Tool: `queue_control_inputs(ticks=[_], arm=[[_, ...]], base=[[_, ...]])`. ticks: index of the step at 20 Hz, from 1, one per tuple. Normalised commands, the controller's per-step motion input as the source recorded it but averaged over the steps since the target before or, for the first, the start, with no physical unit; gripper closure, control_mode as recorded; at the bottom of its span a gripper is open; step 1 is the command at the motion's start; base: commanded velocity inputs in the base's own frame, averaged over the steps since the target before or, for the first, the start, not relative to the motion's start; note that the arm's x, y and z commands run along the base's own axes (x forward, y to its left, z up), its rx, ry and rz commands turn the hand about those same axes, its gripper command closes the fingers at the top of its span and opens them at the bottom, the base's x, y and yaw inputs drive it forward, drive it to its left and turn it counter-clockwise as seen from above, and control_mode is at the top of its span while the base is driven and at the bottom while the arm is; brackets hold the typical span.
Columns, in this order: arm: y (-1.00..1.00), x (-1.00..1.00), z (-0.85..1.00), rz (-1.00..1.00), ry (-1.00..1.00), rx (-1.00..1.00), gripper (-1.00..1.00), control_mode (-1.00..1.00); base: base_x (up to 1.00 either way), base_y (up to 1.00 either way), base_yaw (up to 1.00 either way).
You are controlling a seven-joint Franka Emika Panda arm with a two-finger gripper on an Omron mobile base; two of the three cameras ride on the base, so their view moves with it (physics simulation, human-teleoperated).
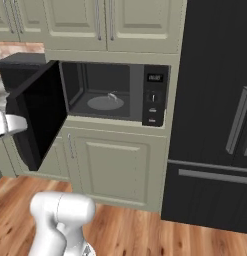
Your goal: Close the microwave door.
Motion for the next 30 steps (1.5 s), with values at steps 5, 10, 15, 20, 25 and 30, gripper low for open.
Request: queue_control_inputs(ticks=[5, 10, 15, 20, 25, 30], arm=[[0.95, 0.57, 0.39, 0.08, -0.14, 0.00, -1.00, -1.00], [1.00, 0.71, 0.10, -0.04, -0.04, -0.04, -1.00, -1.00], [0.98, 0.72, -0.14, -0.19, 0.04, -0.14, -1.00, -1.00], [0.78, 0.29, -0.50, -0.21, 0.01, -0.09, -1.00, -1.00], [0.63, 0.16, -0.53, -0.22, 0.00, -0.08, -1.00, -1.00], [0.42, 0.35, -0.37, -0.22, 0.00, -0.08, -1.00, -1.00]], base=[[0.00, 0.00, 0.00], [0.00, 0.00, 0.00], [0.00, 0.00, 0.00], [0.00, 0.00, 0.00], [0.00, 0.00, 0.00], [0.00, 0.00, 0.00]])
